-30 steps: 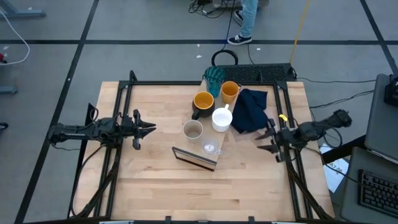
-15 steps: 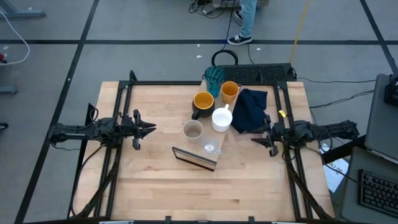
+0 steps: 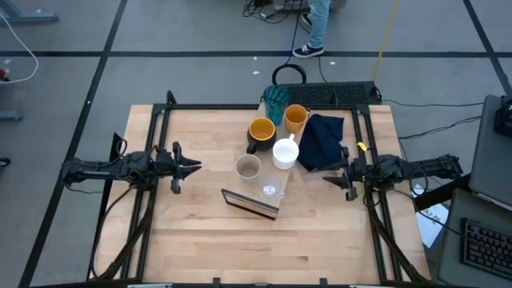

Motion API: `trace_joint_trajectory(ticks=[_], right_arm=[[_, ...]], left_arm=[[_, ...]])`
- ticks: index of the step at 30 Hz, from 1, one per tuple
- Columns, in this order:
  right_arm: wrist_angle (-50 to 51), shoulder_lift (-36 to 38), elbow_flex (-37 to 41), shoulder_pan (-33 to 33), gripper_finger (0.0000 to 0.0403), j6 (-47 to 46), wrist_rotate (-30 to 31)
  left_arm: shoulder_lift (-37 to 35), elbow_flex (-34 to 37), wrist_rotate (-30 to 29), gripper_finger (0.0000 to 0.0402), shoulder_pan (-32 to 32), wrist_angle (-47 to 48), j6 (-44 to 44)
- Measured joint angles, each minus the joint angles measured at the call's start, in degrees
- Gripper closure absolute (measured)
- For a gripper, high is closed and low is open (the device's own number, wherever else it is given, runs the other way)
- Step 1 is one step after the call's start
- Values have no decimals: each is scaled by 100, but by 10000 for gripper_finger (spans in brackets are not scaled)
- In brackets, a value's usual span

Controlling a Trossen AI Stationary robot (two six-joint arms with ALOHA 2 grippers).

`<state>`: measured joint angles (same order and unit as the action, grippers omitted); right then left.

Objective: Stack small to large cups/mugs on shelf
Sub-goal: Return to Home Position

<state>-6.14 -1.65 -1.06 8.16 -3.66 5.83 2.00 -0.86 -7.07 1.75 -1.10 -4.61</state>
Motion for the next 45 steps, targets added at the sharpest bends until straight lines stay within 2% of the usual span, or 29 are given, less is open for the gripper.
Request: trace_joint_trajectory(ticks=[8, 12, 22, 24, 27, 29, 45], right_arm=[[38, -2, 7, 1, 260, 190, 176], [122, -2, 11, 0, 274, 275, 354], [201, -4, 15, 0, 357, 398, 623], [206, -4, 17, 0, 377, 436, 623], [209, -4, 17, 0, 398, 500, 623], [210, -4, 17, 0, 399, 515, 625], [239, -4, 17, 0, 402, 546, 629]], left_arm=[[0, 2, 252, 332, 1, 14, 3], [0, 4, 403, 332, 1, 22, 89], [0, 7, 615, 334, 1, 25, 277], [0, 9, 722, 344, 1, 31, 295], [0, 11, 813, 380, 1, 33, 371], [0, 11, 841, 395, 1, 33, 450], [-2, 11, 835, 393, 1, 9, 498]])
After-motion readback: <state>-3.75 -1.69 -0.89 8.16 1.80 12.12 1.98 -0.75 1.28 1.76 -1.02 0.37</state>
